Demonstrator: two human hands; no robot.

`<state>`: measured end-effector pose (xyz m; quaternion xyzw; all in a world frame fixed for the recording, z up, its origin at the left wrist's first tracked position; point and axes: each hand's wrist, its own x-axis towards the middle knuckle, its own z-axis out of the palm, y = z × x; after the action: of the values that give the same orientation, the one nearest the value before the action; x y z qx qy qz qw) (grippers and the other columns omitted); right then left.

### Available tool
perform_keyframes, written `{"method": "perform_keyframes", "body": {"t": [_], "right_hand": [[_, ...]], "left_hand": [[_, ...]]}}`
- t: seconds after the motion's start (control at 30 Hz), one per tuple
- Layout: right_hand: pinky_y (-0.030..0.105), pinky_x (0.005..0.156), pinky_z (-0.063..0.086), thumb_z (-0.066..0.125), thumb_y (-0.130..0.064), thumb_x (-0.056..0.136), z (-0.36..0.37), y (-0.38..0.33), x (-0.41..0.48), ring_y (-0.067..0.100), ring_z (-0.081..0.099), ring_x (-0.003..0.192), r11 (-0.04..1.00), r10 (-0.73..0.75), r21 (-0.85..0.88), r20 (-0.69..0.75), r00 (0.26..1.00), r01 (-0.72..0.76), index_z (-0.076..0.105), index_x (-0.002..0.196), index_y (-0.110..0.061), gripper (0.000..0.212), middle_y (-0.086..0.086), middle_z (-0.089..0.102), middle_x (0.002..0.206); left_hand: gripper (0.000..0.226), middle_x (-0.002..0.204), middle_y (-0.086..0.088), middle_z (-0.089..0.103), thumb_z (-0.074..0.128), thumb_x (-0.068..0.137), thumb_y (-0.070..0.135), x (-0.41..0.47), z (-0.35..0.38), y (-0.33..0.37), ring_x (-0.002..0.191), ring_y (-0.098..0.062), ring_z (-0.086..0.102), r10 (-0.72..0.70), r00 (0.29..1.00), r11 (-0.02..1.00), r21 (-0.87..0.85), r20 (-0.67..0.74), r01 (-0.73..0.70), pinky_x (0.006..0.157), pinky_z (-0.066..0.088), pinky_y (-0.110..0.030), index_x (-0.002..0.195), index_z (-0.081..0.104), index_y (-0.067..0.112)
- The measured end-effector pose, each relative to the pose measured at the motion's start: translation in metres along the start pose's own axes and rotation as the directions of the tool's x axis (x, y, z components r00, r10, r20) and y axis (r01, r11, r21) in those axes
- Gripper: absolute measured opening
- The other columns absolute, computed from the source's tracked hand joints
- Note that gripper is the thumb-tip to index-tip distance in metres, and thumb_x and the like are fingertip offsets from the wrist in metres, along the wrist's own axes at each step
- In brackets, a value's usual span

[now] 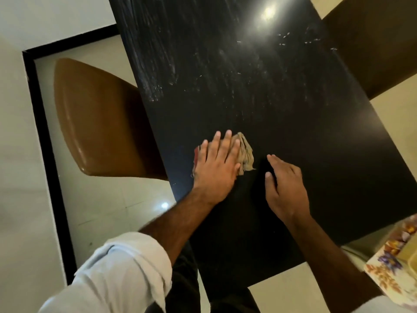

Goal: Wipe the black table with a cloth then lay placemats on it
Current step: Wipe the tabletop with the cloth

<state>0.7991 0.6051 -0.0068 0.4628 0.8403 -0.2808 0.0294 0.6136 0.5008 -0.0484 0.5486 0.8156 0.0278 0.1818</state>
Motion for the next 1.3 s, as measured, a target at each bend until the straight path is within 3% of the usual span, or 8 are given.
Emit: {"method": "perform_keyframes", "body": {"t": [0.1, 0.17, 0.27, 0.4, 0.7, 0.87, 1.1, 1.3], "right_hand": [[0.047, 0.131, 0.031, 0.045, -0.046, 0.112, 0.002, -0.034, -0.008, 0.024, 0.030, 0.162, 0.995, -0.078, -0.072, -0.061, 0.995, 0.073, 0.038, 0.168, -0.022, 0.061, 0.005, 0.038, 0.174], [0.055, 0.130, 0.025, 0.043, -0.059, 0.108, 0.018, -0.063, -0.009, 0.033, 0.014, 0.168, 0.969, -0.160, -0.194, -0.012, 0.987, 0.155, 0.026, 0.172, -0.030, 0.072, 0.006, 0.020, 0.181], [0.067, 0.128, 0.021, 0.044, -0.074, 0.102, 0.052, -0.101, 0.010, 0.048, -0.006, 0.167, 0.946, -0.198, -0.251, 0.060, 0.978, 0.207, 0.015, 0.172, -0.044, 0.082, 0.009, 0.003, 0.183], [0.072, 0.127, 0.022, 0.038, -0.083, 0.100, 0.084, -0.101, 0.021, 0.050, -0.011, 0.166, 0.938, -0.183, -0.291, 0.053, 0.982, 0.190, 0.007, 0.172, -0.052, 0.084, 0.006, -0.002, 0.184], [0.077, 0.124, 0.021, 0.046, -0.084, 0.098, 0.075, 0.023, -0.164, 0.045, -0.013, 0.167, 0.950, 0.018, -0.312, 0.135, 0.991, 0.025, 0.011, 0.172, -0.054, 0.087, 0.000, -0.010, 0.185], [0.077, 0.127, 0.019, 0.032, -0.085, 0.100, 0.034, 0.054, -0.074, 0.047, -0.014, 0.167, 0.931, 0.136, -0.347, 0.041, 0.990, -0.114, 0.001, 0.173, -0.050, 0.086, 0.004, -0.014, 0.184], [0.071, 0.125, 0.028, 0.034, -0.080, 0.102, 0.029, -0.034, 0.125, 0.054, 0.005, 0.165, 0.937, -0.048, -0.349, -0.159, 0.986, -0.011, 0.024, 0.172, -0.046, 0.078, 0.011, 0.014, 0.183], [0.071, 0.127, 0.021, 0.038, -0.082, 0.101, 0.032, -0.011, 0.050, 0.047, -0.009, 0.167, 0.919, -0.194, -0.337, 0.064, 0.979, 0.204, 0.003, 0.172, -0.053, 0.084, 0.002, -0.007, 0.184]], "left_hand": [[0.075, 0.183, 0.001, -0.016, 0.037, 0.116, 0.041, -0.009, -0.022, -0.009, 0.168, -0.022, -0.019, -0.019, 0.999, 0.956, -0.291, 0.031, 0.027, 0.136, -0.007, -0.056, 0.175, -0.007, 0.027], [0.074, 0.184, 0.002, -0.003, 0.044, 0.115, 0.031, -0.008, -0.042, -0.035, 0.169, -0.020, -0.010, -0.152, 0.987, 0.906, -0.406, -0.056, 0.116, 0.136, -0.006, -0.052, 0.175, 0.002, 0.024], [0.065, 0.184, -0.005, 0.007, 0.038, 0.117, 0.035, -0.004, -0.054, -0.096, 0.170, -0.029, 0.000, -0.292, 0.952, 0.934, -0.244, -0.095, 0.262, 0.137, 0.005, -0.057, 0.175, 0.015, 0.019], [0.066, 0.185, -0.005, -0.002, 0.028, 0.117, 0.044, -0.003, -0.031, -0.129, 0.170, -0.029, -0.005, -0.286, 0.957, 0.951, -0.134, -0.040, 0.278, 0.137, 0.005, -0.058, 0.176, 0.009, 0.019], [0.070, 0.185, -0.009, -0.001, 0.022, 0.117, 0.051, -0.001, -0.017, -0.122, 0.170, -0.034, -0.001, -0.304, 0.945, 0.953, -0.034, -0.118, 0.302, 0.136, 0.007, -0.055, 0.176, 0.006, 0.016], [0.070, 0.184, -0.010, 0.000, 0.023, 0.116, 0.049, 0.001, -0.021, -0.115, 0.170, -0.035, -0.001, -0.334, 0.936, 0.942, -0.007, -0.112, 0.335, 0.136, 0.009, -0.058, 0.175, 0.008, 0.014], [0.074, 0.184, -0.006, -0.010, 0.025, 0.115, 0.050, 0.039, -0.018, -0.062, 0.170, -0.029, -0.010, -0.222, 0.971, 0.973, 0.048, -0.082, 0.227, 0.137, 0.002, -0.055, 0.176, 0.000, 0.017], [0.071, 0.184, -0.005, -0.009, 0.022, 0.116, 0.049, 0.057, -0.012, -0.058, 0.170, -0.028, -0.007, -0.268, 0.951, 0.960, 0.041, -0.152, 0.277, 0.137, 0.005, -0.055, 0.176, 0.000, 0.017]]}}
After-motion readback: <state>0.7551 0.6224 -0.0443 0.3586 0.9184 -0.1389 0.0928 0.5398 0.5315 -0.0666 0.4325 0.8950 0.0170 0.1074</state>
